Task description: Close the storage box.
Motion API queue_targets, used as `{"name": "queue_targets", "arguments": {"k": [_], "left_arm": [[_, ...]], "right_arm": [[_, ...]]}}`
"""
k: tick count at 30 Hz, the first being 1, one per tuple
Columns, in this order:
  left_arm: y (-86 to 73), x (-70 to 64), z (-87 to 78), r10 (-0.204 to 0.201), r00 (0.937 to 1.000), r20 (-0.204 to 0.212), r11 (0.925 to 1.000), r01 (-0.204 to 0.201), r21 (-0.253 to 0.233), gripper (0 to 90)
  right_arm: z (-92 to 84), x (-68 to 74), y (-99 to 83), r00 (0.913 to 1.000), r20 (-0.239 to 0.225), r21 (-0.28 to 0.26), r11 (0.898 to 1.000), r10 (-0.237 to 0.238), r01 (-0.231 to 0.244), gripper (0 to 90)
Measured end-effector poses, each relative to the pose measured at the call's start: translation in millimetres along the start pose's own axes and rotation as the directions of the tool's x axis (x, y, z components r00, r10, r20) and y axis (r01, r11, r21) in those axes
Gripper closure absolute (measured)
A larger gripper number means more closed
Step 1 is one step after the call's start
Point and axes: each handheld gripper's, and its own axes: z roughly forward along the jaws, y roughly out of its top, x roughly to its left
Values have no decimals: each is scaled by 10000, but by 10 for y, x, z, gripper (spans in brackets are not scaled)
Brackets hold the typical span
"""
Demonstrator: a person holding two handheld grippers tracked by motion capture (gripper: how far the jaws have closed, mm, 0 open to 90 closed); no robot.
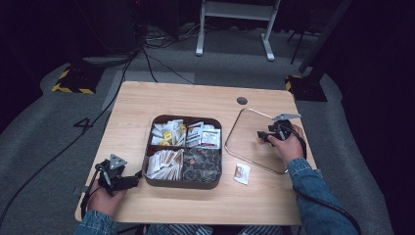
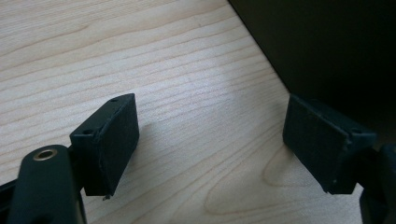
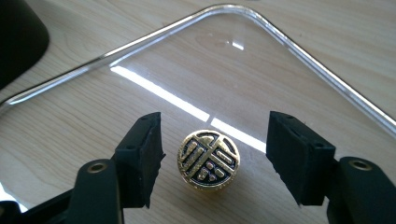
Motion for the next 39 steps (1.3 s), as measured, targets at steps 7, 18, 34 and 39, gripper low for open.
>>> {"name": "queue_targets", "arguments": {"k": [7, 18, 34, 39], "left_arm": [[0, 0, 0, 5, 10000, -4, 10000, -5, -1, 191], [1, 0, 0, 29, 10000, -2, 10000, -29, 0, 191], [0, -1, 0, 28, 10000, -3, 10000, -28, 4, 191], [0, 0, 0, 32, 10000, -3, 10000, -32, 3, 190]], "right_arm": [[102, -22, -131, 9995, -151, 246, 9993, 293, -289, 432], [100, -5, -182, 9994, -316, -107, 9999, -122, 119, 584], [-146, -57, -14, 9992, -341, -588, 9981, -199, 179, 586], [-324, -28, 104, 9987, -512, -982, 9952, -81, 30, 585]]}}
